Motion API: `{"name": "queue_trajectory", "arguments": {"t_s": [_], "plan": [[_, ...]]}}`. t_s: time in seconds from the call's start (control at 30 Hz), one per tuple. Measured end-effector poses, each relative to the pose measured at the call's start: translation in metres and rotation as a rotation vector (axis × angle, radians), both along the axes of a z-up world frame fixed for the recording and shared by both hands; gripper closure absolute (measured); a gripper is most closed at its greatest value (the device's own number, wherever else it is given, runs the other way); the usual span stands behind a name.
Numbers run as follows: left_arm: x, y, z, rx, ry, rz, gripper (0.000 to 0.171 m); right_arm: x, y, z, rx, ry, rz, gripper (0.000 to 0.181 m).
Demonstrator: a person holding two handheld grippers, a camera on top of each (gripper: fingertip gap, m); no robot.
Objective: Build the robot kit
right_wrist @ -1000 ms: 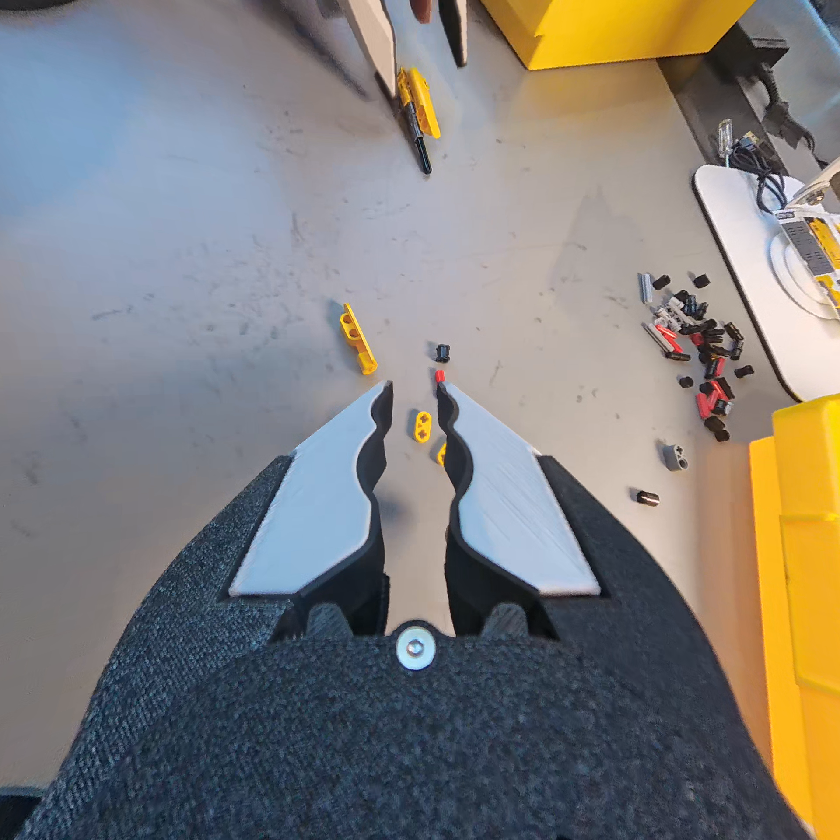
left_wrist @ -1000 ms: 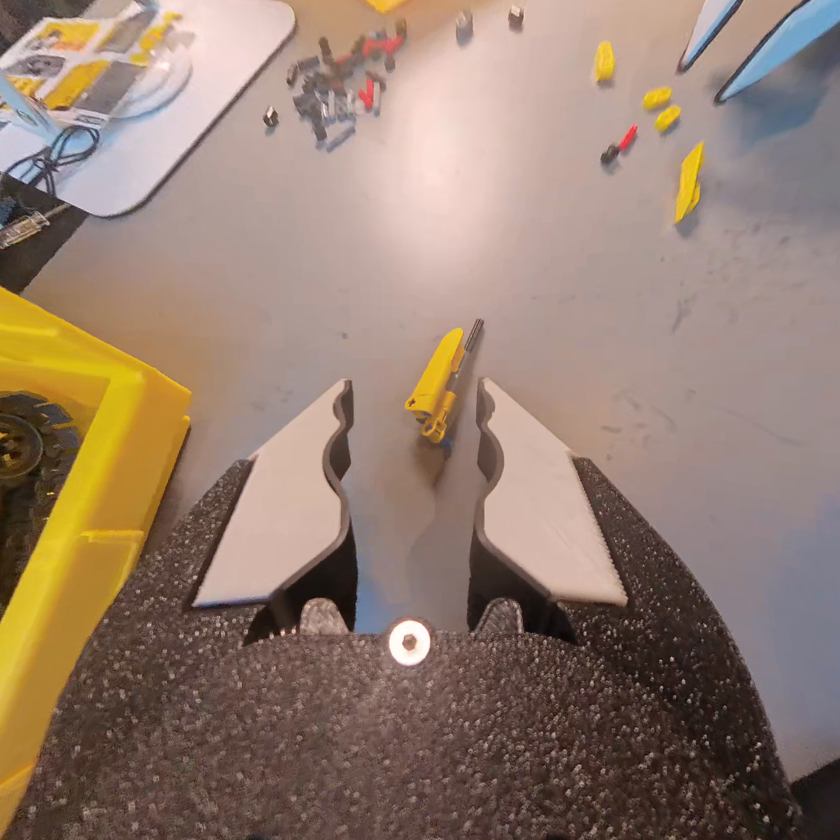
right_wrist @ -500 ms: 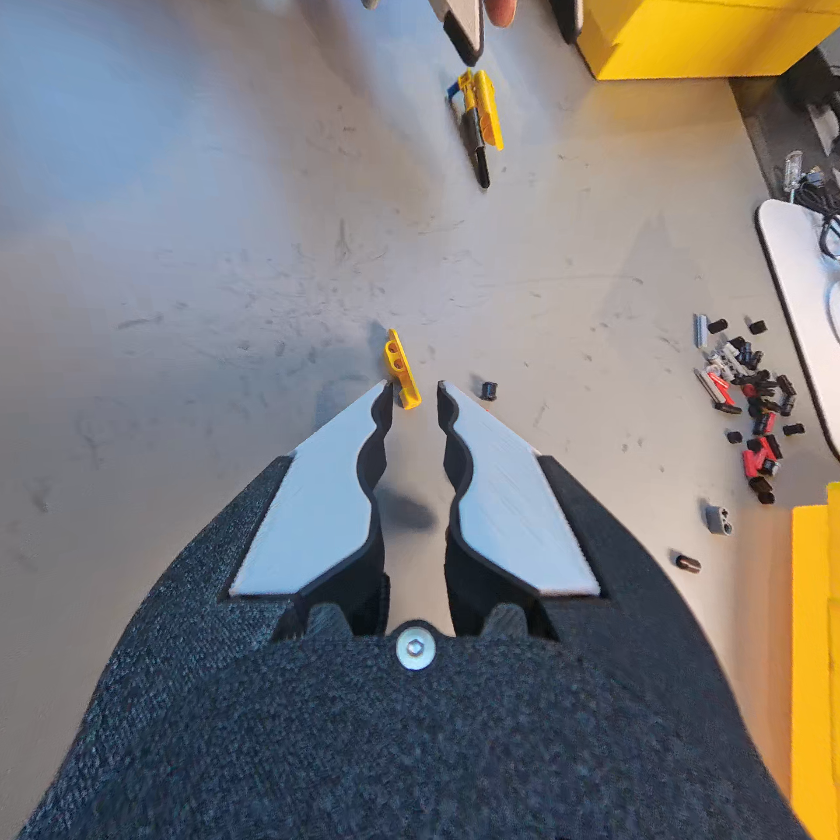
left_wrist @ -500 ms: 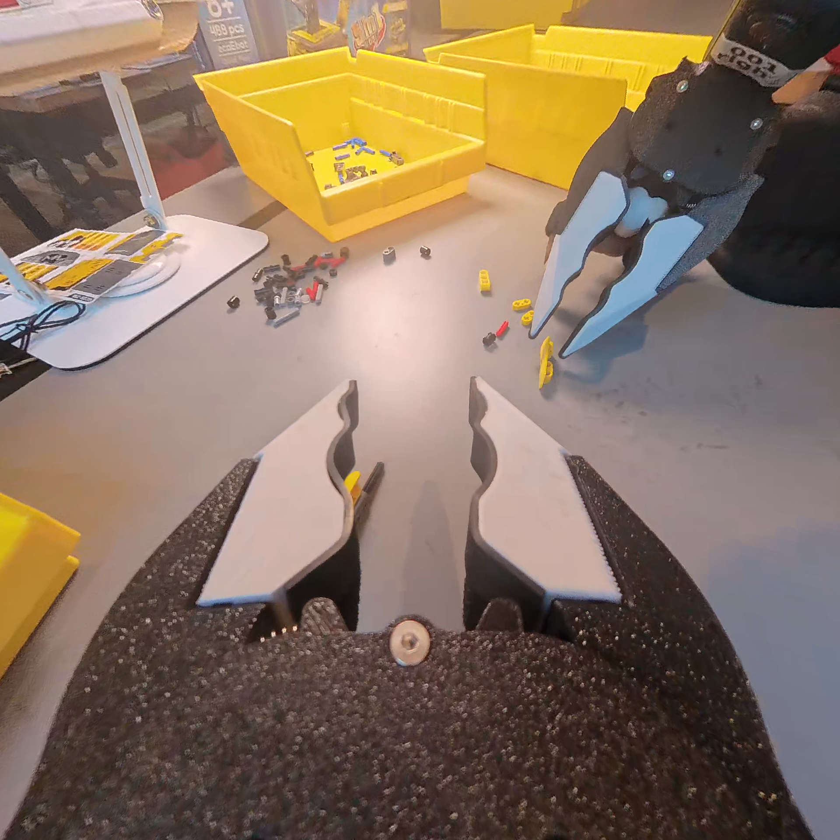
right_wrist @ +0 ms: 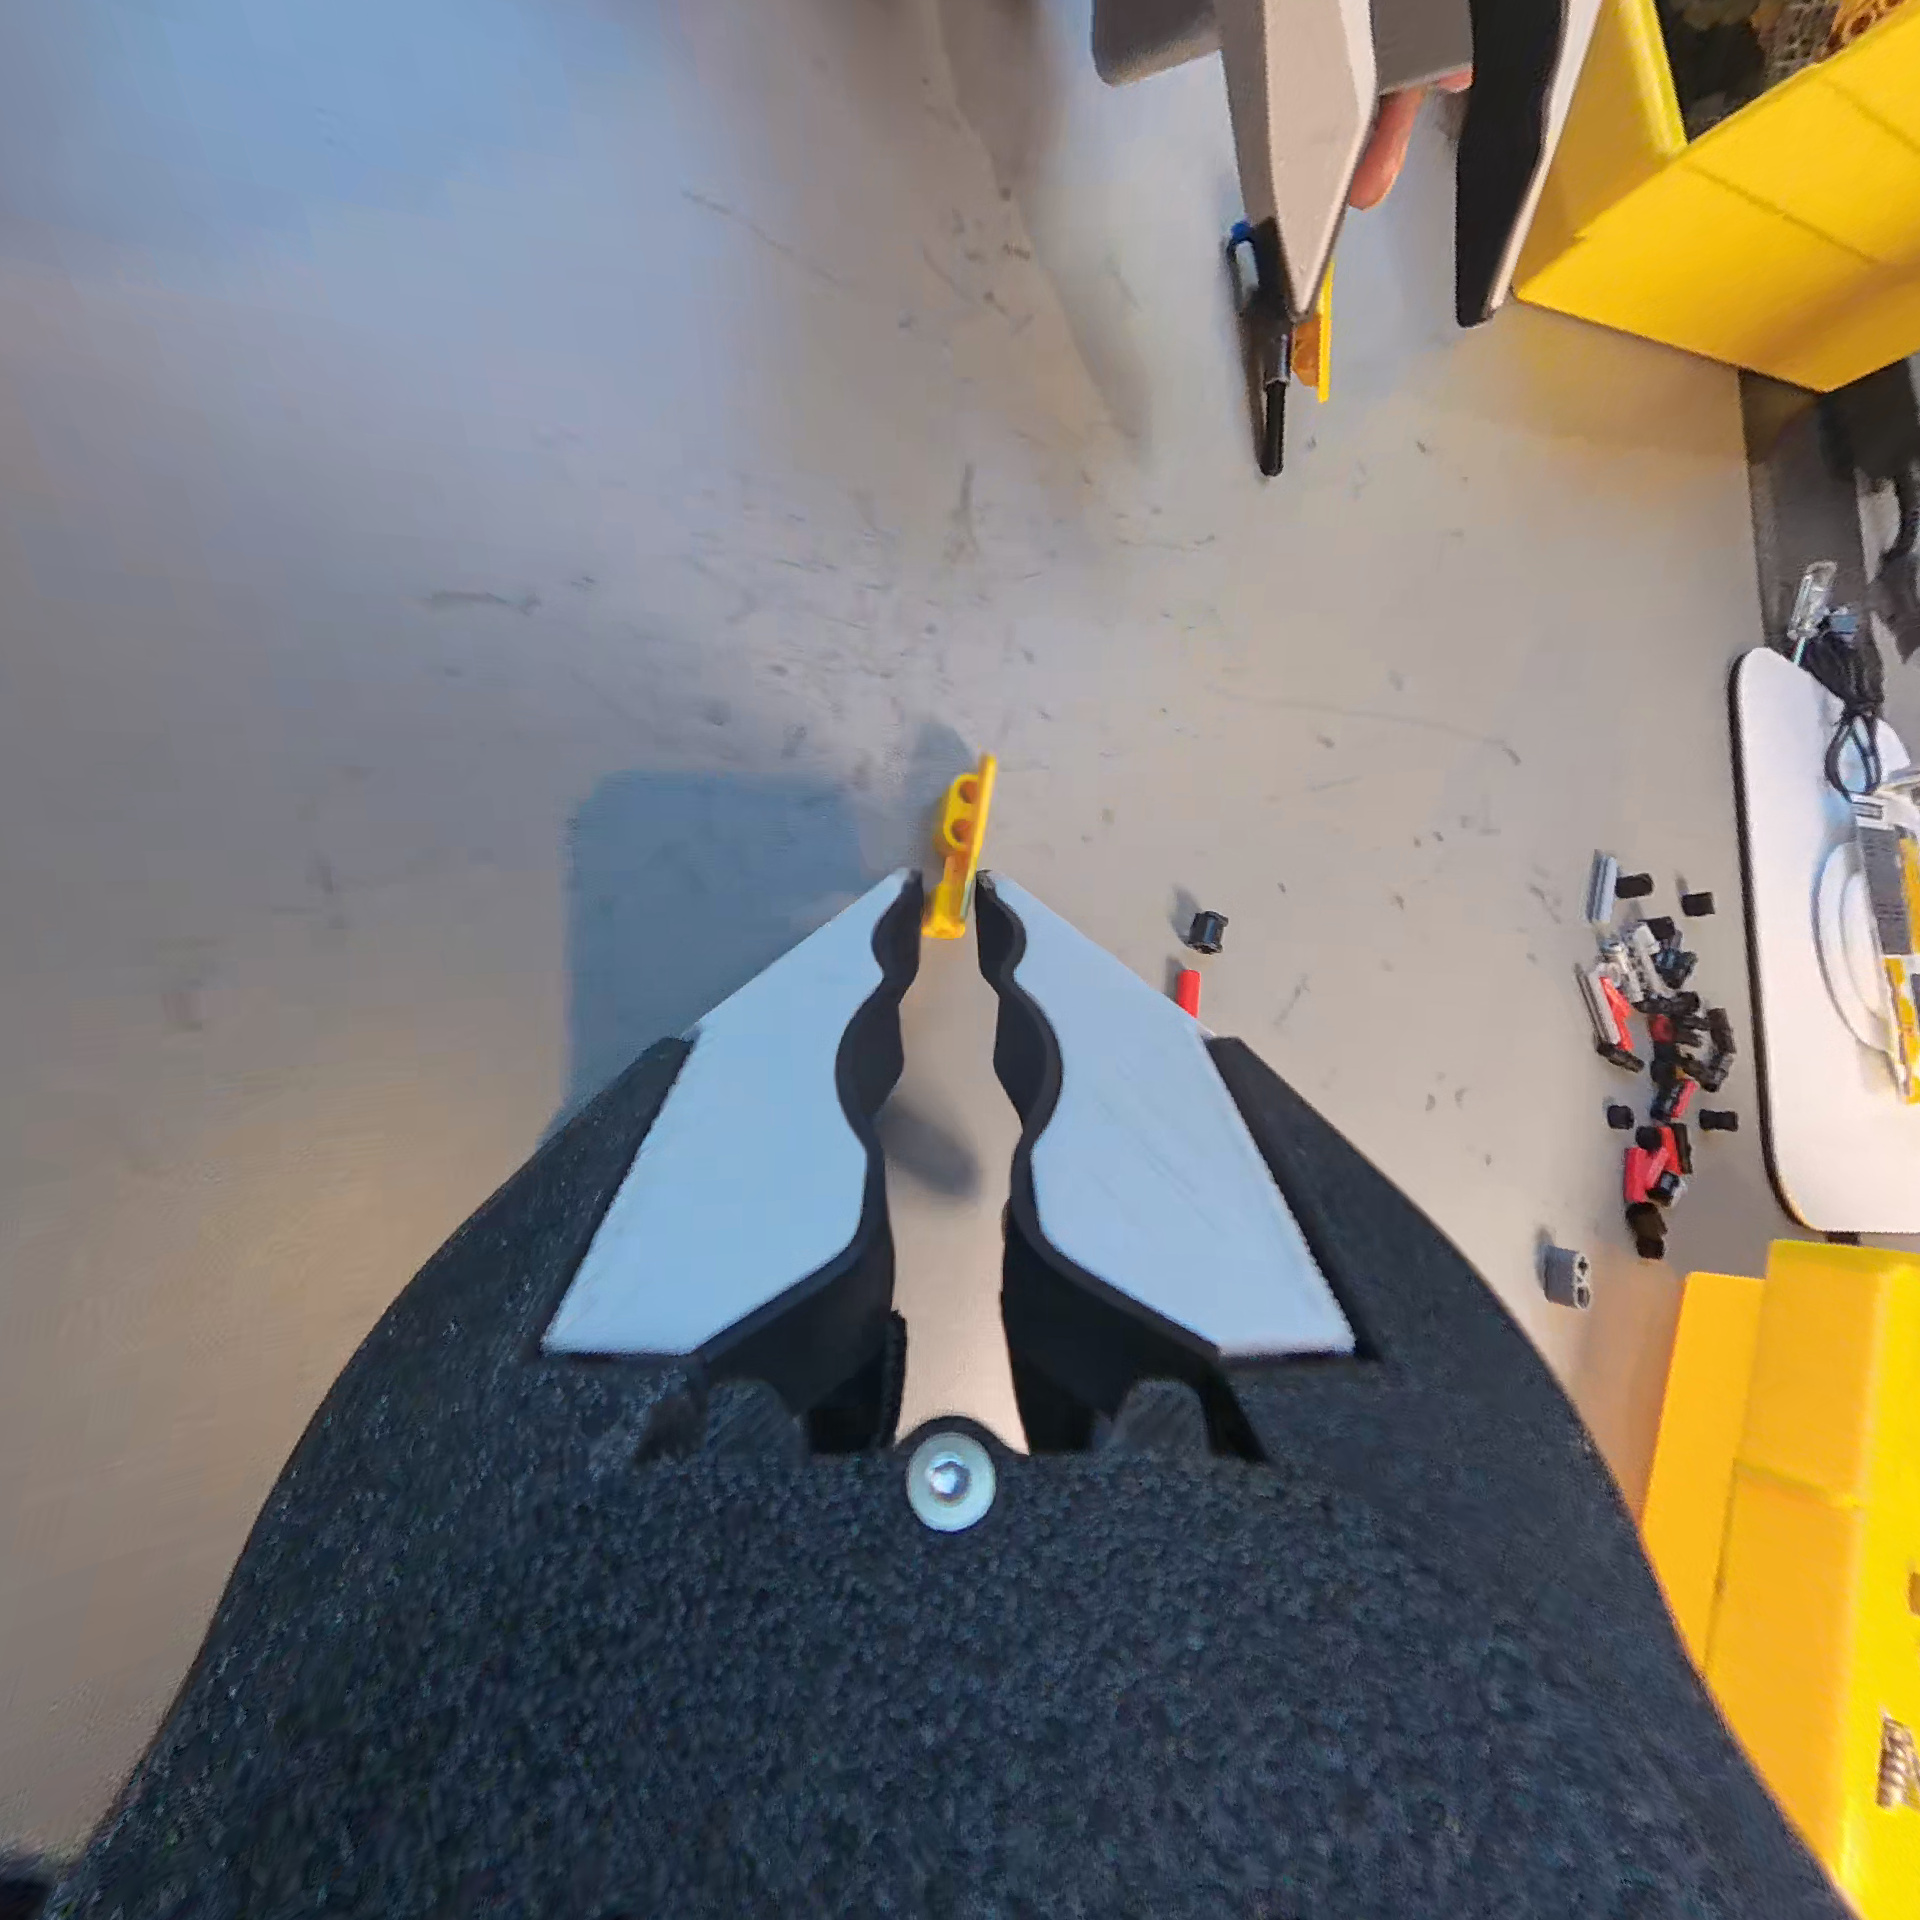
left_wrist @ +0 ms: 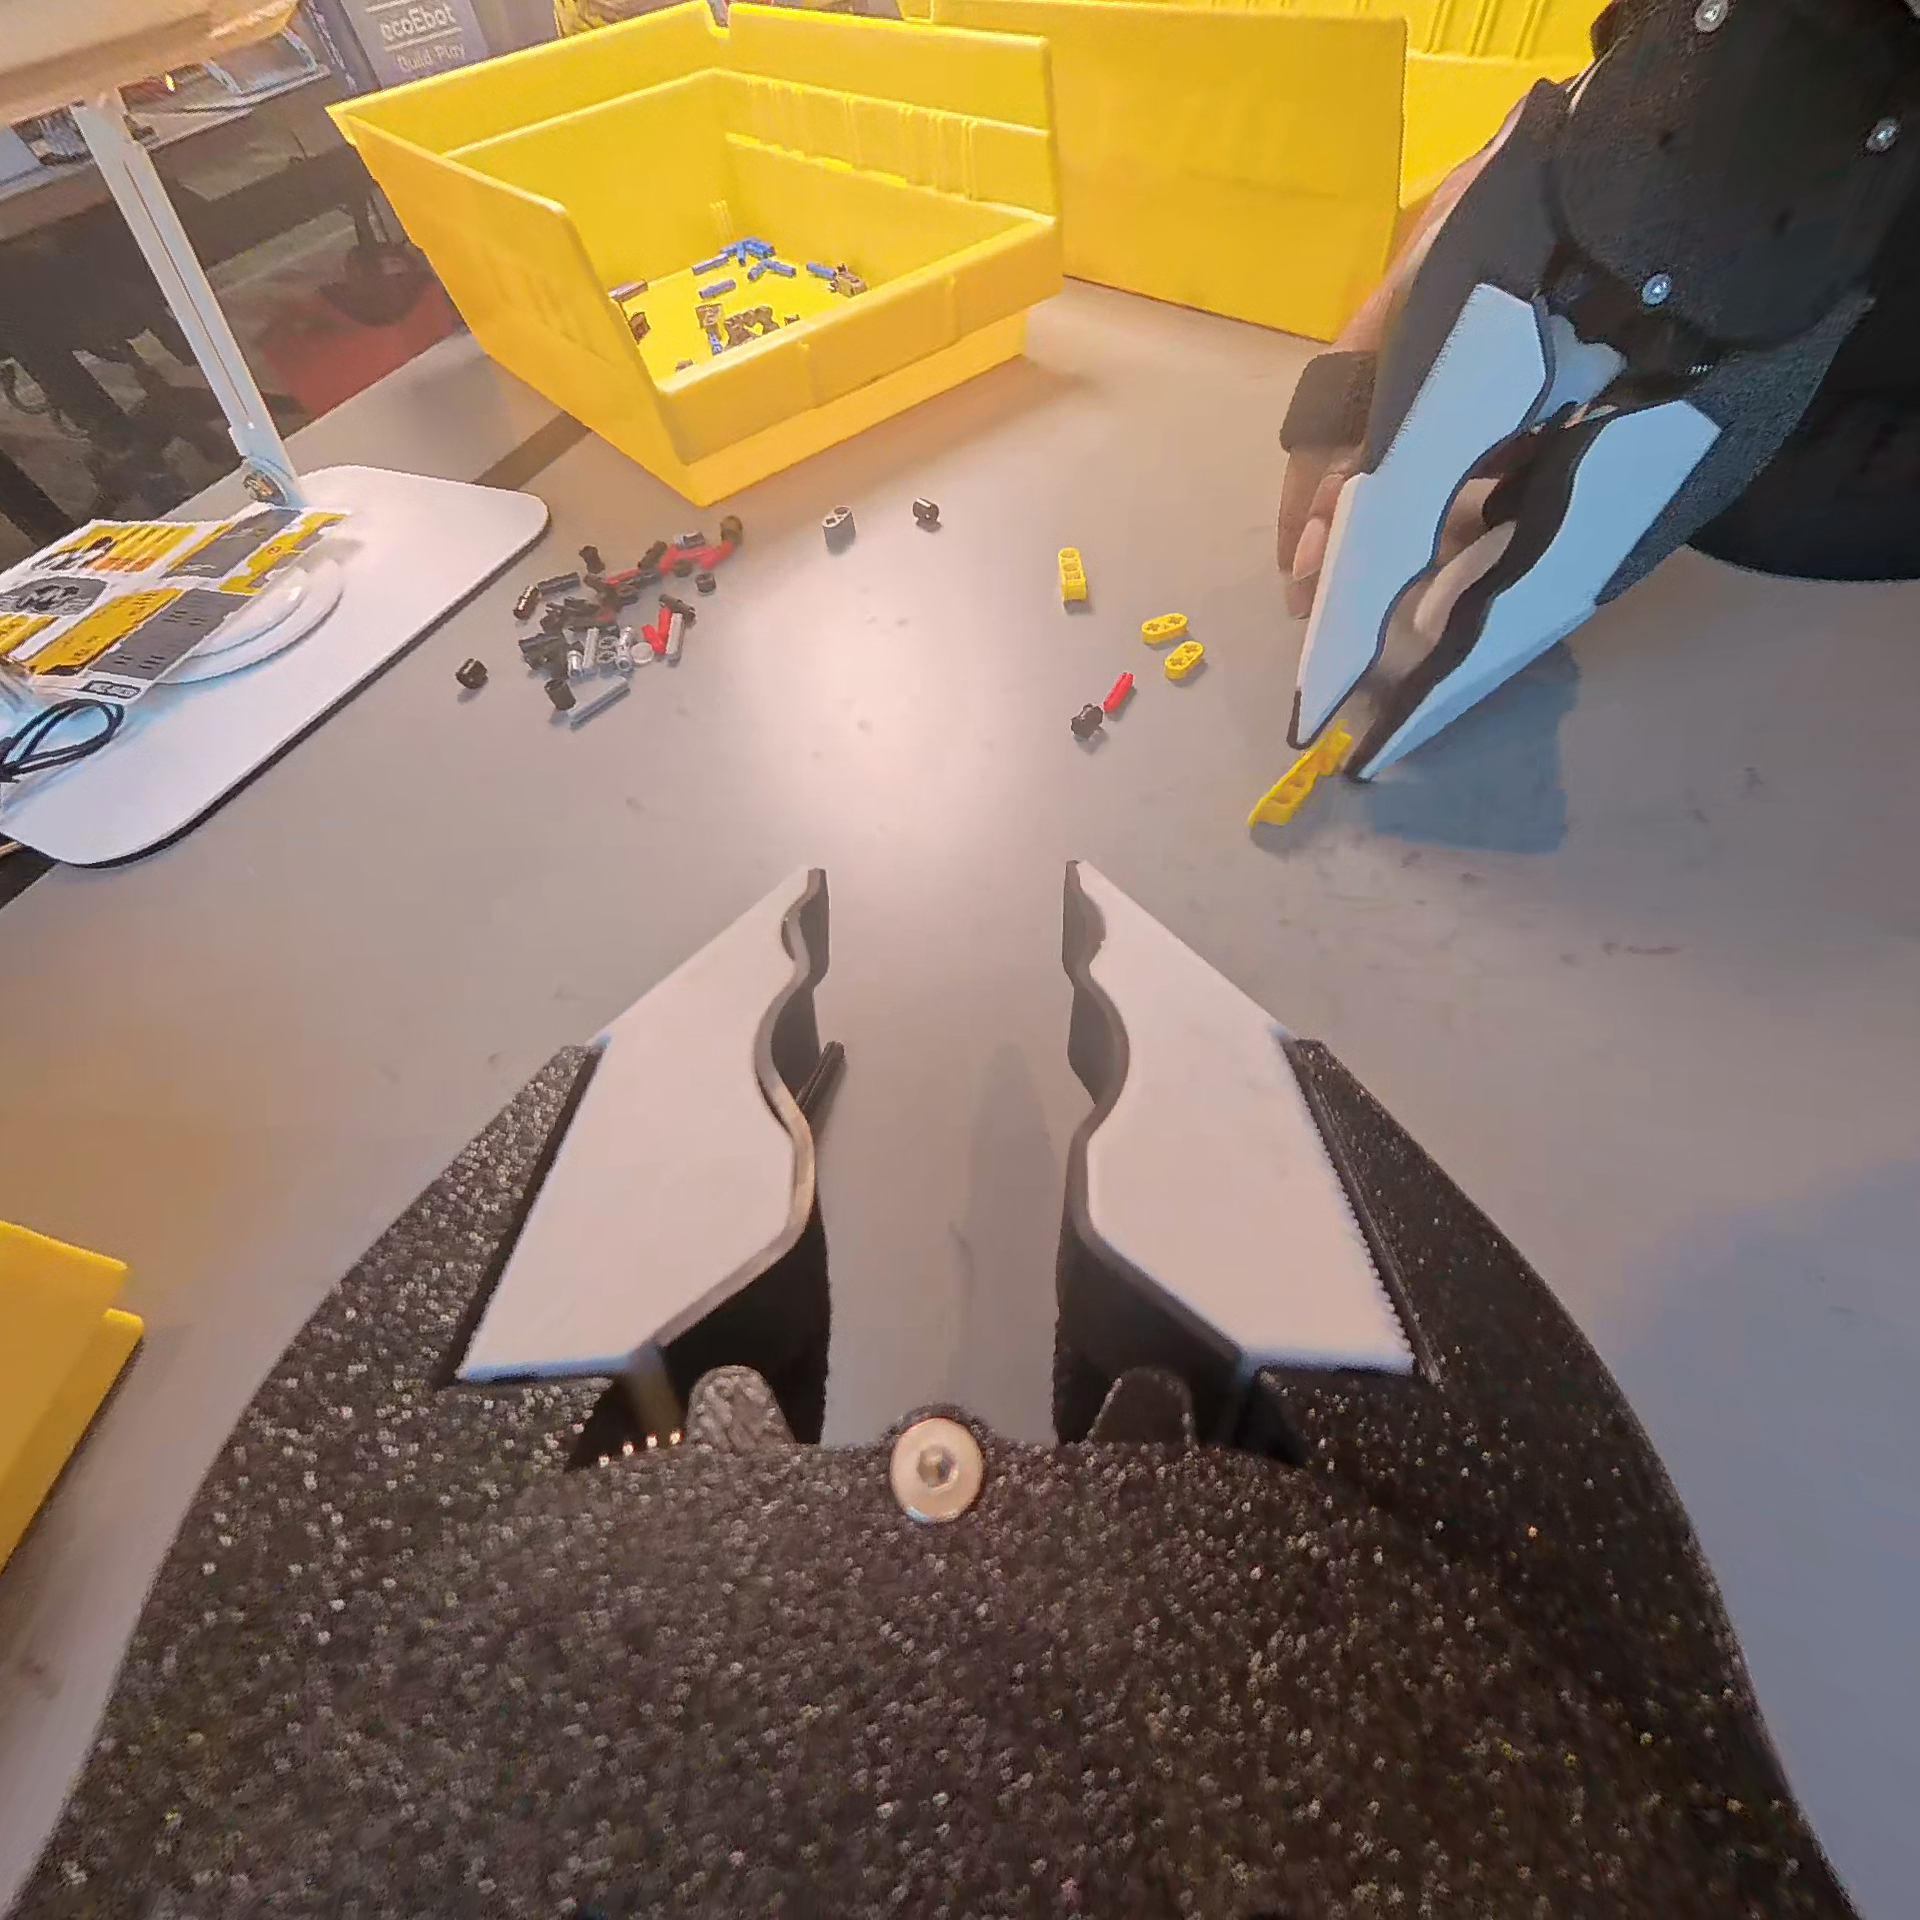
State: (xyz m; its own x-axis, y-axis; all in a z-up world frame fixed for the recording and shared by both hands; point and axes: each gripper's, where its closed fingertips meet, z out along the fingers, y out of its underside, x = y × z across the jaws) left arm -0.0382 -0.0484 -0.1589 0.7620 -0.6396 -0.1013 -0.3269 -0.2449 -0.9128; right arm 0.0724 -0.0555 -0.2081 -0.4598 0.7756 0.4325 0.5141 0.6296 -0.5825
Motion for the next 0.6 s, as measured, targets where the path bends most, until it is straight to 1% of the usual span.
{"name": "queue_trajectory", "arguments": {"t_s": [0.07, 0.13, 0.2, 0.3, 0.47, 0.6], "plan": [[0.0, 0.0, 0.0, 0.001, -0.001, 0.002, 0.127, 0.003, -0.008, 0.002, -0.06, -0.006, 0.022, 0.163], [0.0, 0.0, 0.0, 0.002, 0.002, 0.003, 0.128, 0.004, -0.014, 0.007, -0.147, 0.004, 0.032, 0.163], [0.0, 0.0, 0.0, 0.002, 0.006, 0.003, 0.128, 0.004, -0.011, 0.01, -0.18, 0.015, 0.011, 0.163], [0.0, 0.0, -0.001, 0.0, 0.009, 0.002, 0.128, 0.003, -0.003, 0.008, -0.189, 0.008, -0.031, 0.163], [0.001, -0.001, -0.002, 0.003, 0.019, -0.004, 0.128, -0.002, -0.004, 0.003, -0.208, -0.014, -0.067, 0.163], [0.002, -0.001, -0.002, 0.003, 0.025, -0.007, 0.128, -0.001, 0.0, 0.0, -0.179, -0.011, -0.073, 0.172]]}}
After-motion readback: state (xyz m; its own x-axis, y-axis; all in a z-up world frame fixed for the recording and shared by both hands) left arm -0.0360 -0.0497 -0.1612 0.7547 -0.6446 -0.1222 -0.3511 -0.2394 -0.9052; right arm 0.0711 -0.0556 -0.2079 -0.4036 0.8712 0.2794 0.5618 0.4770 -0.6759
